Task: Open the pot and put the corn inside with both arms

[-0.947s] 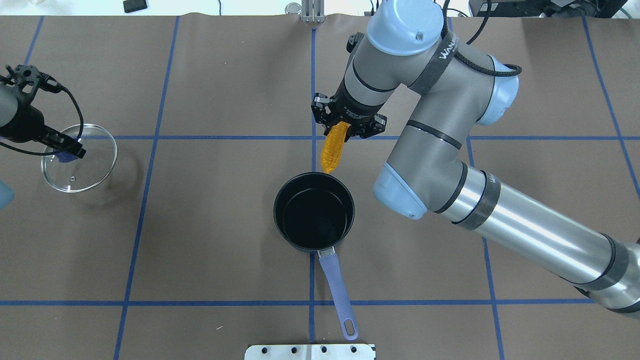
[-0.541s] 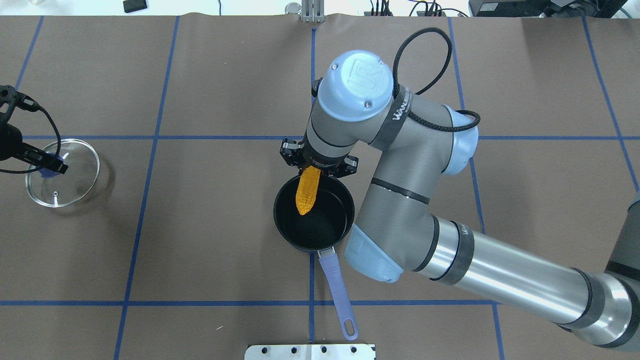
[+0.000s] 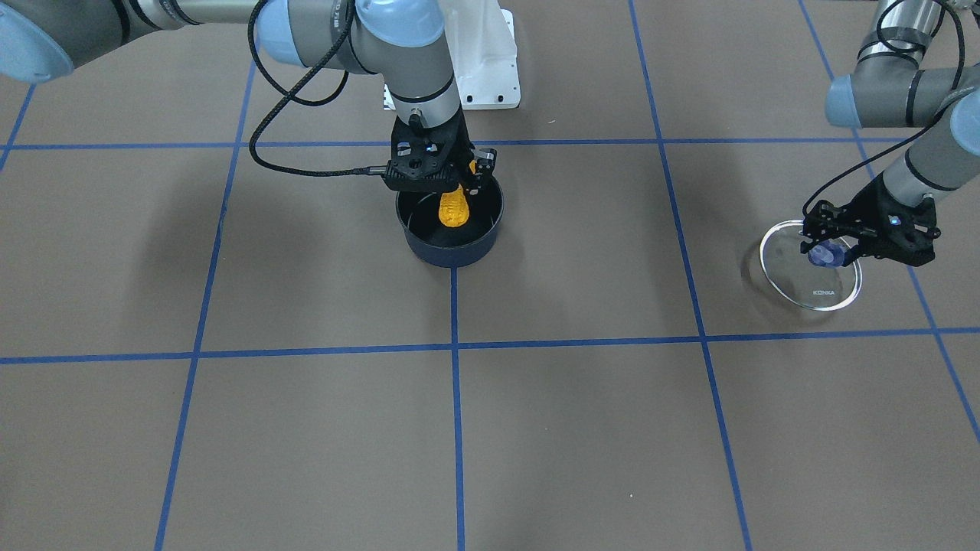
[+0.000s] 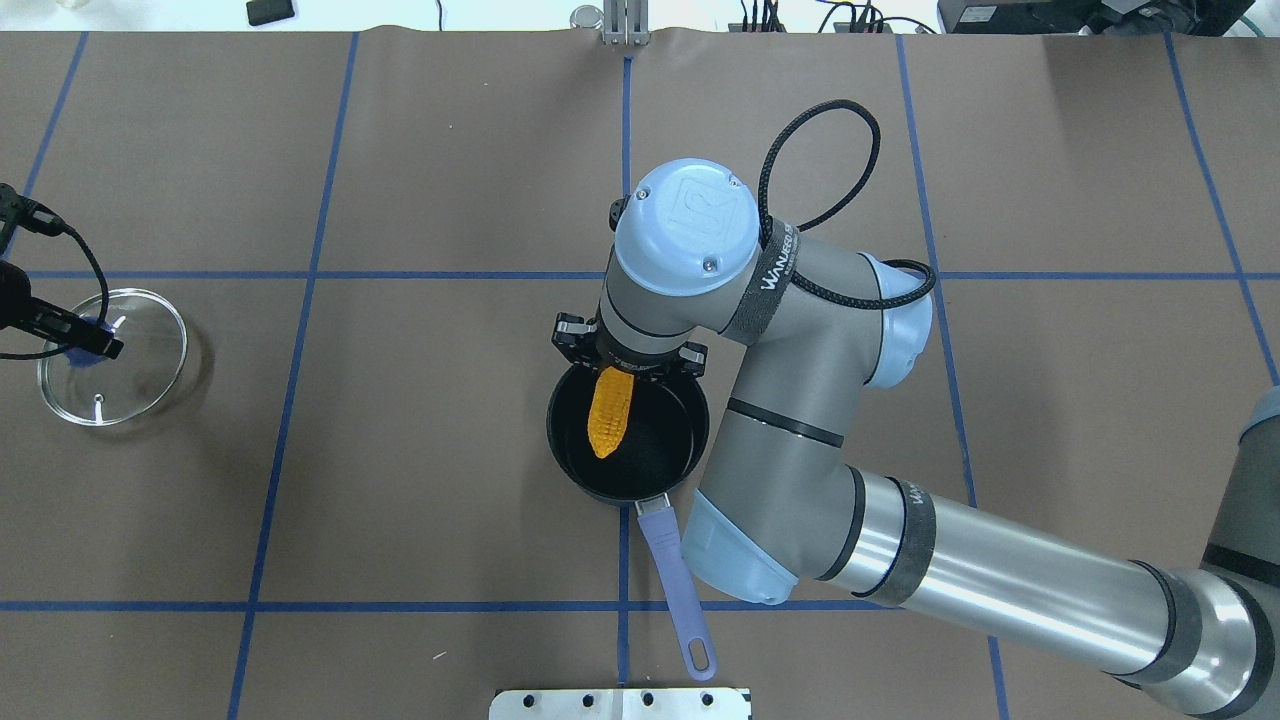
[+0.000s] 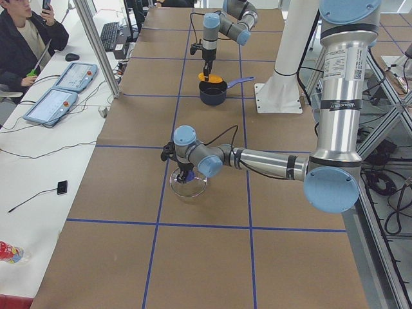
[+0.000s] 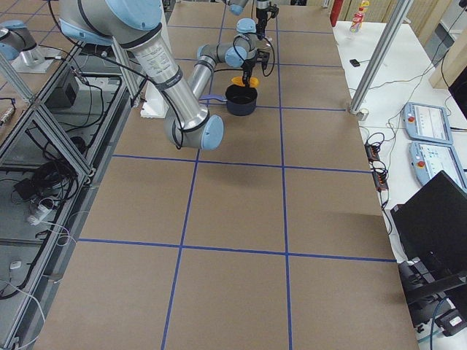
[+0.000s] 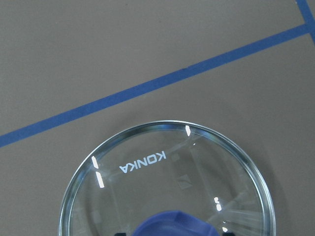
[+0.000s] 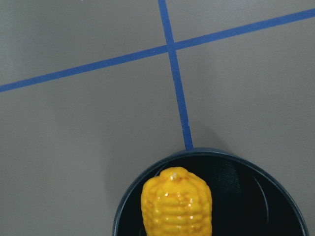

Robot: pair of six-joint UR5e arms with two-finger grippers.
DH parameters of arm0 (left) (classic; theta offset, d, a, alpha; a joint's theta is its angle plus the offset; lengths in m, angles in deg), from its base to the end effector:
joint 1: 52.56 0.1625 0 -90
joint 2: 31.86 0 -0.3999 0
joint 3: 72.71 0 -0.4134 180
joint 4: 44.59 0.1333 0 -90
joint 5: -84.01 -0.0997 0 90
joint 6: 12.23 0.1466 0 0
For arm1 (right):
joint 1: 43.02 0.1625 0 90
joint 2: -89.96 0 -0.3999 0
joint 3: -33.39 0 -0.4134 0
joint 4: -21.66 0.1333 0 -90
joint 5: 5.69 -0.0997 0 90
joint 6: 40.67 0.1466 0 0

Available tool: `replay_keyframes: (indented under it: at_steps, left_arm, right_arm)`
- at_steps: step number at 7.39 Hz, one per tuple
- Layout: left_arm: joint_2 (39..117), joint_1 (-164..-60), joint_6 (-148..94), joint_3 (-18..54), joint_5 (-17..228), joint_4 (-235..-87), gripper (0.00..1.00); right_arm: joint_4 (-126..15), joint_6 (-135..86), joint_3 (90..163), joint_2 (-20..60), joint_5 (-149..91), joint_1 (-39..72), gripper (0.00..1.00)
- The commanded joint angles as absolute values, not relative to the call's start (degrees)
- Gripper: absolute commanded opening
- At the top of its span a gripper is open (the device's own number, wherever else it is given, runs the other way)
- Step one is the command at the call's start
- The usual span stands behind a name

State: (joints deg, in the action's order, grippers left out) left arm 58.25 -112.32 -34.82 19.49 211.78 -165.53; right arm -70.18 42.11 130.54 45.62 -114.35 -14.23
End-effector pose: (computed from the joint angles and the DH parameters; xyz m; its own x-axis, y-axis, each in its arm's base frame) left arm 0.2448 -0.5064 0.5880 0.6361 0.3579 -0.6835 -0.1915 0.9314 0.3095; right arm -0.5776 -0.4160 0.1227 0.5775 0.1815 0.7960 -0.1672 0.9806 -0.1023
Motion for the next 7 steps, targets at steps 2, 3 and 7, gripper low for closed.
replay_keyframes:
  at_steps: [2, 3, 7]
  left_arm:
    - [58.5, -112.0, -35.0, 19.0, 211.4, -165.4, 0.69]
    - [58.8, -112.0, -35.1, 18.8, 211.6, -165.4, 0.81]
    - [59.2, -112.0, -35.4, 18.8, 212.0, -165.4, 0.97]
  right_arm:
    - [-70.1, 42.0, 130.4, 45.6, -114.1, -14.3, 0.0]
    - [-70.0, 42.0, 130.4, 45.1, -114.1, -14.4, 0.0]
    - [-69.6, 41.9, 130.9, 43.1, -113.1, -15.5, 0.0]
